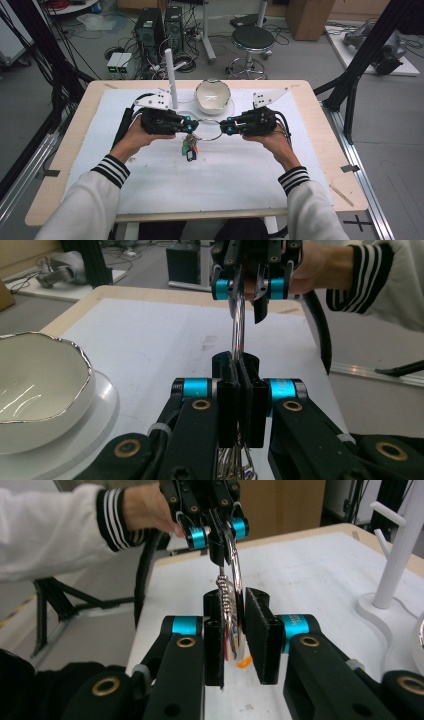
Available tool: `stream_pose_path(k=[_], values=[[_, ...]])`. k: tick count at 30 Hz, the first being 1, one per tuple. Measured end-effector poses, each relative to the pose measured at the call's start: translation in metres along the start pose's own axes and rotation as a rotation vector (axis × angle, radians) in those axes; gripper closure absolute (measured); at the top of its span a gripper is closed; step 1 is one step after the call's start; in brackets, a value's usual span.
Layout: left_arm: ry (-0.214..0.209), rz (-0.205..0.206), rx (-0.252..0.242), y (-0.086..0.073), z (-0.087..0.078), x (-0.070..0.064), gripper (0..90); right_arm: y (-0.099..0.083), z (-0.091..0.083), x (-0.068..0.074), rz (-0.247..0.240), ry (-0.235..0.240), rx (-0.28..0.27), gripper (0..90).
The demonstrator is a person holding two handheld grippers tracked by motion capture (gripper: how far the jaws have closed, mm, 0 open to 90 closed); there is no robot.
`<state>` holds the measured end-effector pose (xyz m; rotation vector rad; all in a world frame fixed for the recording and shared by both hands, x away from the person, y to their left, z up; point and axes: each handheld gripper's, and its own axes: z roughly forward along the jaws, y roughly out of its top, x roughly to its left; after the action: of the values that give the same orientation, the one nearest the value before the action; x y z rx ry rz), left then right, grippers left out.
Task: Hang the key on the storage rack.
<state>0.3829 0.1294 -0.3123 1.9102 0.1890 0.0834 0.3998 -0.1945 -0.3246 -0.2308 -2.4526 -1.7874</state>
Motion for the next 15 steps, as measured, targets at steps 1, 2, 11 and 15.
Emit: stream_pose_path(k=[1,2,11,15], values=[[0.005,-0.002,-0.005,0.0,0.0,0.0,87.4,-0.001,0.0,0.0,0.003,0.003,-0.018,74.7],[0.014,0.007,-0.002,0.0,-0.001,0.0,87.4,-0.002,0.0,0.0,0.008,-0.002,-0.025,68.6],[0.069,-0.029,-0.027,-0.001,-0.013,0.011,87.3,-0.014,0.005,0.01,0.013,-0.314,0.018,1.3],[0.1,-0.051,-0.029,0.001,-0.02,0.019,87.3,-0.027,0.0,0.014,0.034,-0.389,0.002,0.8]])
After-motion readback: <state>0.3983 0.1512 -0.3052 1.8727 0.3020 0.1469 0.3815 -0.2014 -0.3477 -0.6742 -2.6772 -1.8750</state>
